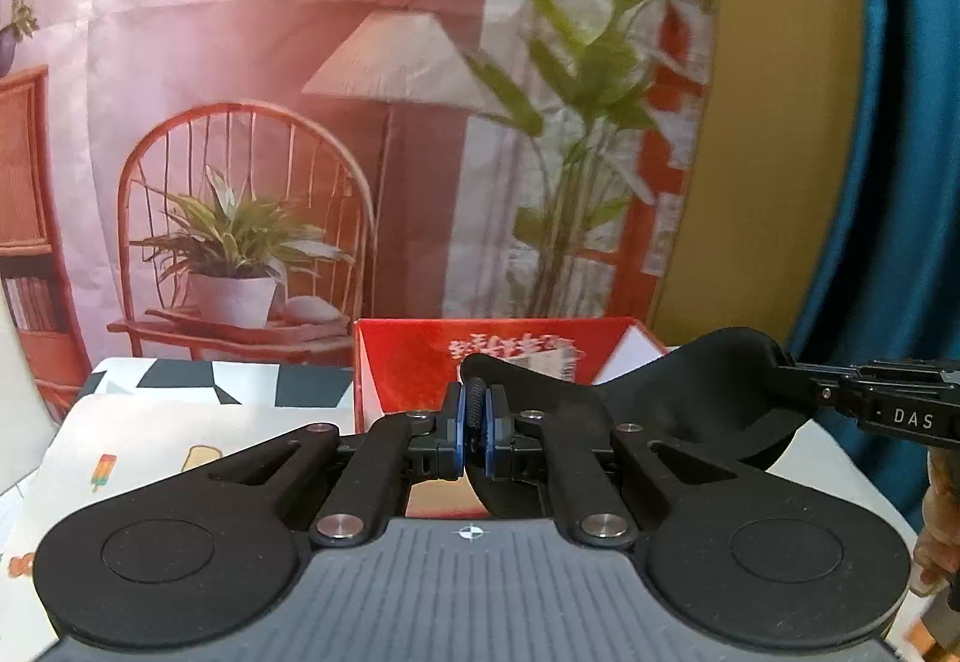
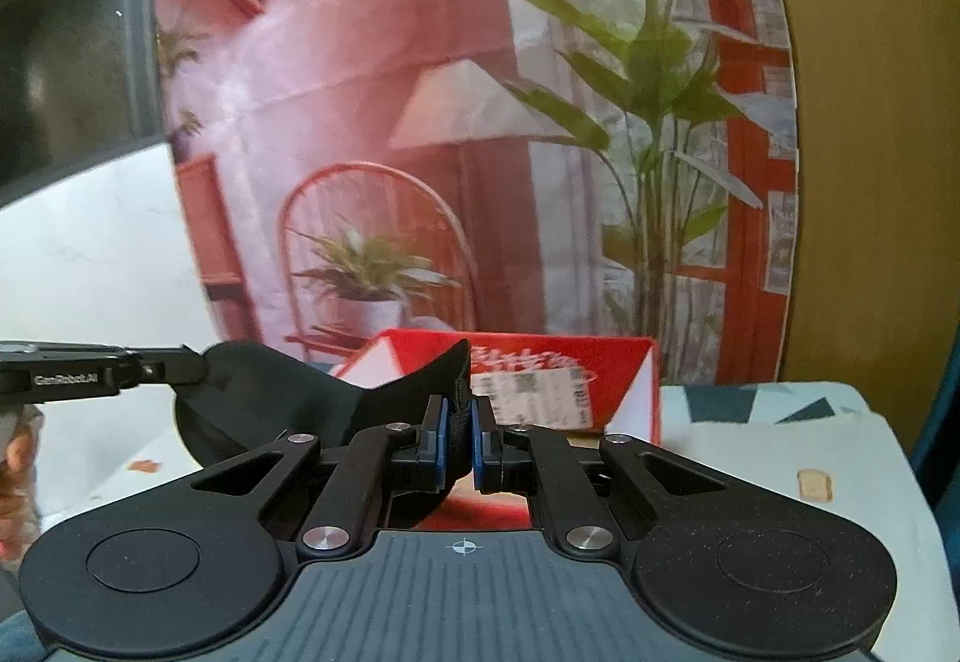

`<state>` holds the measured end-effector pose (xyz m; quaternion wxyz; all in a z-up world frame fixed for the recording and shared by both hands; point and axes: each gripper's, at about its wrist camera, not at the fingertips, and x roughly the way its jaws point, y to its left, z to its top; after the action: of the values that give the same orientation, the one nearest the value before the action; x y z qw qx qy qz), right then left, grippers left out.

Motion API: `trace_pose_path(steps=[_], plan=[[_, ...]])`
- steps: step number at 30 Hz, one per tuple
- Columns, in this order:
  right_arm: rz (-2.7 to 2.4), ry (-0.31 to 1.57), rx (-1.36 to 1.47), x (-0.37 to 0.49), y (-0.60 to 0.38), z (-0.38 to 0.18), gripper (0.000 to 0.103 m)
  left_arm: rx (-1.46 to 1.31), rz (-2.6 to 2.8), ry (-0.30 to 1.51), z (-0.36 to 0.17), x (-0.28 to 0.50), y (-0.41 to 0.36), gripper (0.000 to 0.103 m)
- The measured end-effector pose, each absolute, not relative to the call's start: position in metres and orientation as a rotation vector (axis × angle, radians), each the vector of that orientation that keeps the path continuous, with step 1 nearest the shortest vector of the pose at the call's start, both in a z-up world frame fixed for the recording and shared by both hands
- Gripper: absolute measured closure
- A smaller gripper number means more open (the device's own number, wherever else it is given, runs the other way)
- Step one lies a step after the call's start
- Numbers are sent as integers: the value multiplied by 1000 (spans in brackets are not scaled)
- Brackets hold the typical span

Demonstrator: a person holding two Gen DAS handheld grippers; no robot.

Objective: Organize soft objects
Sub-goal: 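Lift the eye mask with both grippers and carry it into the red box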

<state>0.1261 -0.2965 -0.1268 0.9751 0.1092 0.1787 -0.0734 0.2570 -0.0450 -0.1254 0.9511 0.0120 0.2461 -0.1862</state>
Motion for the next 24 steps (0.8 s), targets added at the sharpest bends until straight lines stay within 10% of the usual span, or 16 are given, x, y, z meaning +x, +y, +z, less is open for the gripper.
trace_pose_path(steps=[24], plan=[[-240,723,272,271,-354,-227,95,113,-352,826,-215,364,-89,95]])
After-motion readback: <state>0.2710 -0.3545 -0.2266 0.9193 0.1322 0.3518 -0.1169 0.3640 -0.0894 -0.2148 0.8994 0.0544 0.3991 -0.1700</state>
